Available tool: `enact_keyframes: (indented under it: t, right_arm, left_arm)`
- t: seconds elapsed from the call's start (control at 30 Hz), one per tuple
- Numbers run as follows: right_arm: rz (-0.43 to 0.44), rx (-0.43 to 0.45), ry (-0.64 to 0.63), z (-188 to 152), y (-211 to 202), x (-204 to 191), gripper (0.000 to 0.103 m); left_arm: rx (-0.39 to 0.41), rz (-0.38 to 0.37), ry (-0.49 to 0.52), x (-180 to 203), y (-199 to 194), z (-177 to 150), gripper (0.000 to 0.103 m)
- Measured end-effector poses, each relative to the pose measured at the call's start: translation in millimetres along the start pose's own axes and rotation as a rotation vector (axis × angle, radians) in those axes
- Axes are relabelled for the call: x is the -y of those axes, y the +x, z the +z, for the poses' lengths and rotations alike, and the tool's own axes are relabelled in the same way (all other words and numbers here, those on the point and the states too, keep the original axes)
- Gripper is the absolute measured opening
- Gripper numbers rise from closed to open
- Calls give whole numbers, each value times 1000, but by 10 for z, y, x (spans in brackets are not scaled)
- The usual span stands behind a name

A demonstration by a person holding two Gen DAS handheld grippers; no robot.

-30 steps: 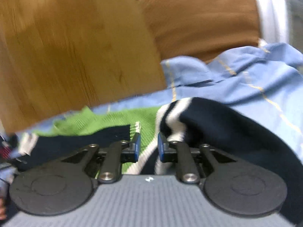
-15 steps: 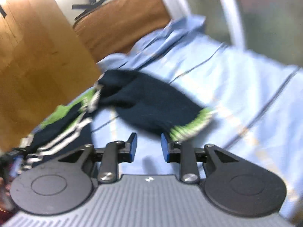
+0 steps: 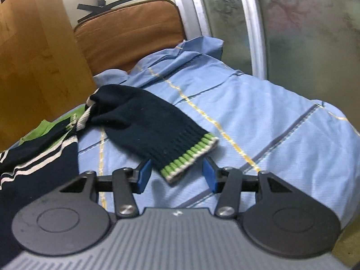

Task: Fold small clothes

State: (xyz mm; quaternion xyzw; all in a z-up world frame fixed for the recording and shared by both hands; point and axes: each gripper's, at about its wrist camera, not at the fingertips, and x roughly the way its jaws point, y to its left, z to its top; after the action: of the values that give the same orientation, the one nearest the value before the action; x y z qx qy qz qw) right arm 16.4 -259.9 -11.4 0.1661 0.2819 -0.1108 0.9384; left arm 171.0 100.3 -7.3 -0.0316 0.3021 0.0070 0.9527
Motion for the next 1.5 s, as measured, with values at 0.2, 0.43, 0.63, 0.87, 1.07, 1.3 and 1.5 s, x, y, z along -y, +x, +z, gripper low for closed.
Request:
enact_keyframes:
  t: [0.2,0.43,0.63,0.87,1.07,1.3,1.5]
  right_arm:
    - [-14,14,-6,31,108,-79,51]
    - [10,18,-54,54,135,-175,10]
    - [69,58,49,370,0,-91,9]
    - [133,221,82,1183,-227,-162,9]
    - [114,282,58,1607,-166,-216,9]
    - [183,181,52,1664,-13,-364,9]
    - [340,164,57,1852,-139,-722,9]
  left_arm:
    - [0,-1,-3,-5,-5,2,57]
    - [0,-1,-3,-5,-5,1,57]
    - [0,-1,-3,-4,-6,1,59]
    - [0,-1,-4,-4,-4,1,60]
    - [-2,-3,-8,0,2,1,61]
    - [-10,-21,-23,-18,9,9,63]
    - [-15,-32,-35,-31,9,10,63]
